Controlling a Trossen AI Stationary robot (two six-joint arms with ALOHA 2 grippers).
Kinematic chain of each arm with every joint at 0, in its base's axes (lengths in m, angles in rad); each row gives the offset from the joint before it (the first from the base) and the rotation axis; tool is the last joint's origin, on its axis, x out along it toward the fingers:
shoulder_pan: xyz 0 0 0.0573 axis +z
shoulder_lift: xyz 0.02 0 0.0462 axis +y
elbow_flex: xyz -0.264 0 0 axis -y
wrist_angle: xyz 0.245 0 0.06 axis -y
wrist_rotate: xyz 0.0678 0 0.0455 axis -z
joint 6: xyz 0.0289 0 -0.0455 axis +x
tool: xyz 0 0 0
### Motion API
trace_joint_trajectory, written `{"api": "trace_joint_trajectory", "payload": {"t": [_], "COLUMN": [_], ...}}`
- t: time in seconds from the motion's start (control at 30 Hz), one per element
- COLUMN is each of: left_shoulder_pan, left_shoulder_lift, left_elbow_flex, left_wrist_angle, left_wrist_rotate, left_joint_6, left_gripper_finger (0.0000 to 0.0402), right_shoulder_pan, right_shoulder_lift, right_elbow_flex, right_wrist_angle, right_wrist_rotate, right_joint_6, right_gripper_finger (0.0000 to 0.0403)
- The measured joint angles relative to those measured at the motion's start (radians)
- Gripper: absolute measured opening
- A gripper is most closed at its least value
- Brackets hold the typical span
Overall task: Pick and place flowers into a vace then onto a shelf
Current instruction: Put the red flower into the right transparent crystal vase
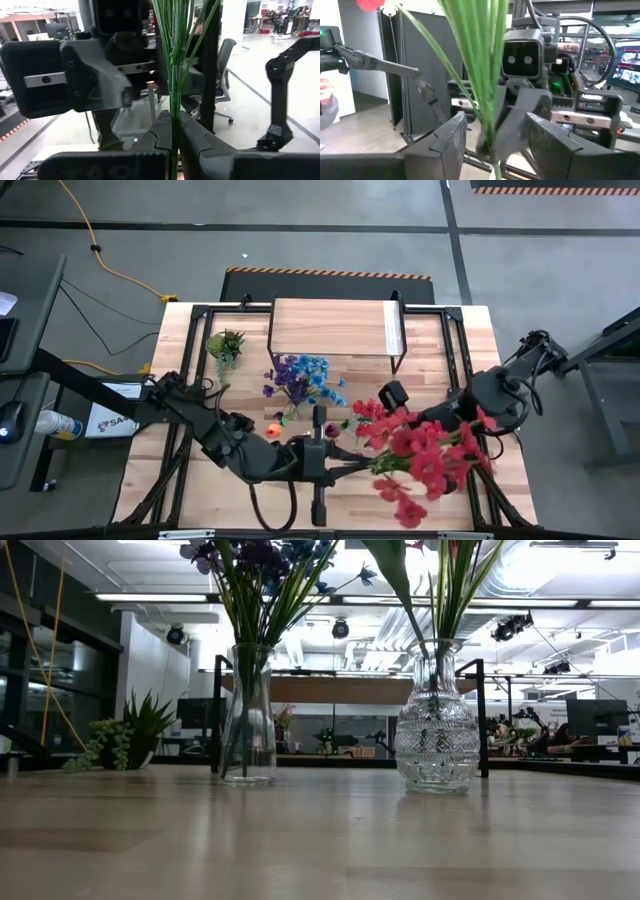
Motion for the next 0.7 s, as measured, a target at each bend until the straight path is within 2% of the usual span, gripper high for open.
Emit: {"api": "trace_joint_trajectory", "payload": {"t": [0.4,0.7], "left_shoulder_pan": [0.028,0.032], "left_shoulder_lift": [0.0,0.0], "left_elbow_flex": [0.0,0.0], "left_wrist_angle": [0.004,-0.007], "left_wrist_rotate": [0.013,0.029], "left_joint_6": [-0.008,-0.009], "left_gripper_finger": [0.0042,0.0042], "right_shoulder_pan": [0.0,0.0], "right_shoulder_lift": [0.0,0.0], "right_elbow_flex": [0.0,0.0], "right_wrist_angle": [0.018,0.017], "right_wrist_rotate": [0.027,0.048], "right_joint_6": [0.009,0.008], "right_gripper_finger": [0.0185,0.0151]}}
